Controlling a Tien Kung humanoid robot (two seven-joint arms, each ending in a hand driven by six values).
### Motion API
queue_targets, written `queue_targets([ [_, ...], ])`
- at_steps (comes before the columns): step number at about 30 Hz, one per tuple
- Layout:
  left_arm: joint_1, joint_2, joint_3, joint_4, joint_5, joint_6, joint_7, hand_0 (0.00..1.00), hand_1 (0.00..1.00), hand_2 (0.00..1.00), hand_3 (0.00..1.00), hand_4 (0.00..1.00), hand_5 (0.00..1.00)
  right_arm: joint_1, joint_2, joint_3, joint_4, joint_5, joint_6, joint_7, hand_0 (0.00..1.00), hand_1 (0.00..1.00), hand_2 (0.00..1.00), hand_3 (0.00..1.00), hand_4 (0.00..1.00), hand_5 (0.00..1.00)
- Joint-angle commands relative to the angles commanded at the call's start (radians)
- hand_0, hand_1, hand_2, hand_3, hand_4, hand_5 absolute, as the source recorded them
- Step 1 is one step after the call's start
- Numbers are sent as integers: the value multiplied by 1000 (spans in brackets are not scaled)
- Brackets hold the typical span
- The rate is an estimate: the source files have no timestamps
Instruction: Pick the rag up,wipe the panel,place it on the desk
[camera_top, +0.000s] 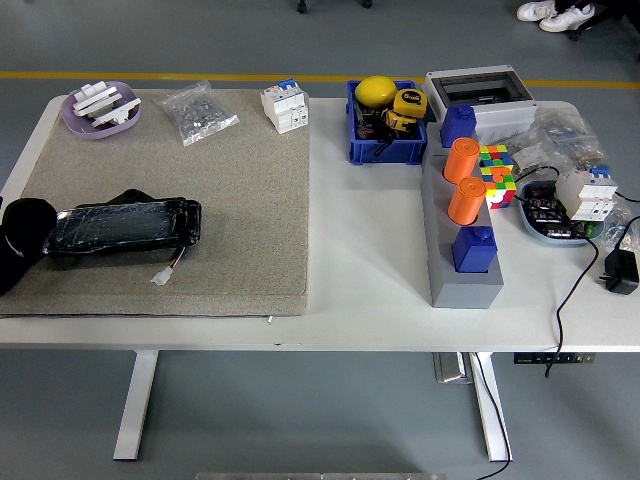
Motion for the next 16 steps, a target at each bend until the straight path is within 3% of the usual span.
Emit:
queue_targets([
  [16,28,-1,-5,-25,-16,2,-16,703,681,605,576,763,156,4,-8,-33,0,7,2,-1,730,566,716,753,998,601],
])
